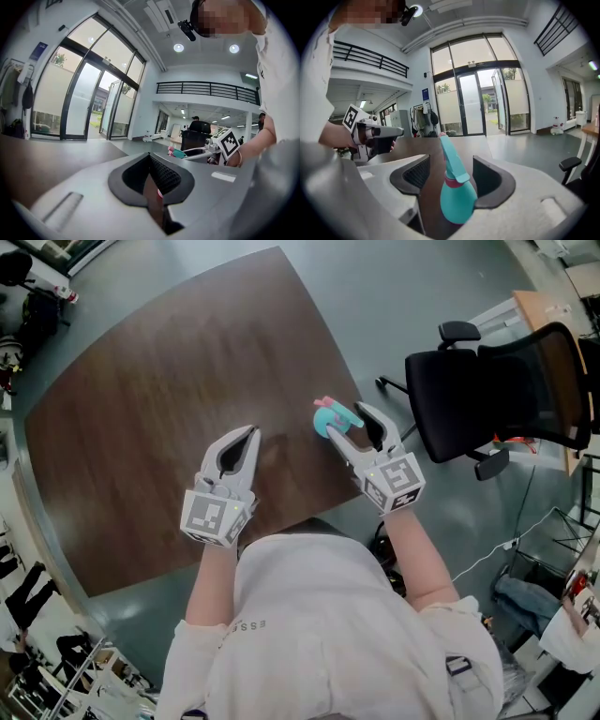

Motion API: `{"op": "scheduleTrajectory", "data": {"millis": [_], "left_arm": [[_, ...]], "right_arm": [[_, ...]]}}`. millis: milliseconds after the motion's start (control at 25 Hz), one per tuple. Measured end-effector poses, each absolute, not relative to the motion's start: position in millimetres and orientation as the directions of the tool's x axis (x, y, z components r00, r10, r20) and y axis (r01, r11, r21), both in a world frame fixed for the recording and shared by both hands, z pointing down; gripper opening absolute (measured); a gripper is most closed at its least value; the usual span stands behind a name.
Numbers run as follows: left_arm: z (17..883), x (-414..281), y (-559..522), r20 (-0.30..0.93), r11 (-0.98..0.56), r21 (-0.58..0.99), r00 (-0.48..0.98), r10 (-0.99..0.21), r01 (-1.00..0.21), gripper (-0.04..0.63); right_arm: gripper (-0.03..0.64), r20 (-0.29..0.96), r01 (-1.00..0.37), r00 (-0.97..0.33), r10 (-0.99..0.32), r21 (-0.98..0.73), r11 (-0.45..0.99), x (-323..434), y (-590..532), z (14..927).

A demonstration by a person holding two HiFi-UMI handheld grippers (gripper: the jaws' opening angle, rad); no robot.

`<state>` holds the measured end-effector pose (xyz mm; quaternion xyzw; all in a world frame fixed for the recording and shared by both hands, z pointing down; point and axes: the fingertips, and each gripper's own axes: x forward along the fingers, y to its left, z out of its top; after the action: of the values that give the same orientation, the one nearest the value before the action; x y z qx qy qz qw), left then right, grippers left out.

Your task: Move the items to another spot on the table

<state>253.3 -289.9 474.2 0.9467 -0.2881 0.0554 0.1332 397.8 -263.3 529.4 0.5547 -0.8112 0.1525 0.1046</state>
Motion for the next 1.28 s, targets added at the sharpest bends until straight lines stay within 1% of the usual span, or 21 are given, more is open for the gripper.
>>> {"op": "scheduleTrajectory", "data": {"millis": [200, 240, 280, 320, 360, 480, 800, 960, 1120, 1280], "left_arm": [[488.8, 260.7, -291.5, 0.195, -0.797, 0.241, 0.832, -0.519, -0.554, 0.008], [491.8, 261.4, -291.8, 0.194, -0.798, 0.244, 0.834, -0.517, -0.551, 0.008], [494.3, 261.8, -291.5, 0.194, -0.798, 0.248, 0.835, -0.515, -0.549, 0.008], [496.4, 262.1, -290.7, 0.196, -0.798, 0.251, 0.836, -0.512, -0.548, 0.009], [498.0, 262.1, -289.4, 0.199, -0.798, 0.254, 0.837, -0.51, -0.546, 0.009], [500.1, 261.0, -286.6, 0.205, -0.8, 0.253, 0.838, -0.505, -0.544, 0.009], [478.0, 247.7, -275.6, 0.172, -0.789, 0.2, 0.813, -0.556, -0.581, 0.008], [445.5, 234.4, -255.2, 0.119, -0.77, 0.179, 0.791, -0.601, -0.612, 0.008], [423.5, 208.9, -231.9, 0.093, -0.723, 0.147, 0.737, -0.669, -0.675, 0.008], [424.9, 170.4, -209.3, 0.081, -0.648, 0.134, 0.66, -0.747, -0.75, 0.008]], "right_arm": [[0.263, 0.339, -0.921, -0.39, -0.856, -0.127, 0.369, 398.8, -271.3, 545.6], [0.253, 0.334, -0.921, -0.389, -0.859, -0.13, 0.367, 398.9, -273.2, 546.7], [0.236, 0.331, -0.922, -0.386, -0.861, -0.13, 0.364, 399.1, -274.6, 547.3], [0.187, 0.33, -0.924, -0.383, -0.863, -0.129, 0.361, 399.3, -275.3, 547.6], [0.156, 0.332, -0.924, -0.382, -0.862, -0.125, 0.362, 399.0, -275.4, 547.7], [0.143, 0.332, -0.92, -0.389, -0.859, -0.101, 0.378, 396.5, -273.6, 545.9], [0.14, 0.27, -0.919, -0.393, -0.879, -0.081, 0.386, 399.9, -262.5, 518.9], [0.14, 0.222, -0.912, -0.409, -0.885, -0.063, 0.405, 394.9, -251.0, 492.2], [0.138, 0.197, -0.878, -0.475, -0.858, -0.046, 0.476, 374.4, -245.7, 474.2], [0.138, 0.2, -0.812, -0.577, -0.792, -0.035, 0.583, 335.6, -234.0, 473.0]]}}
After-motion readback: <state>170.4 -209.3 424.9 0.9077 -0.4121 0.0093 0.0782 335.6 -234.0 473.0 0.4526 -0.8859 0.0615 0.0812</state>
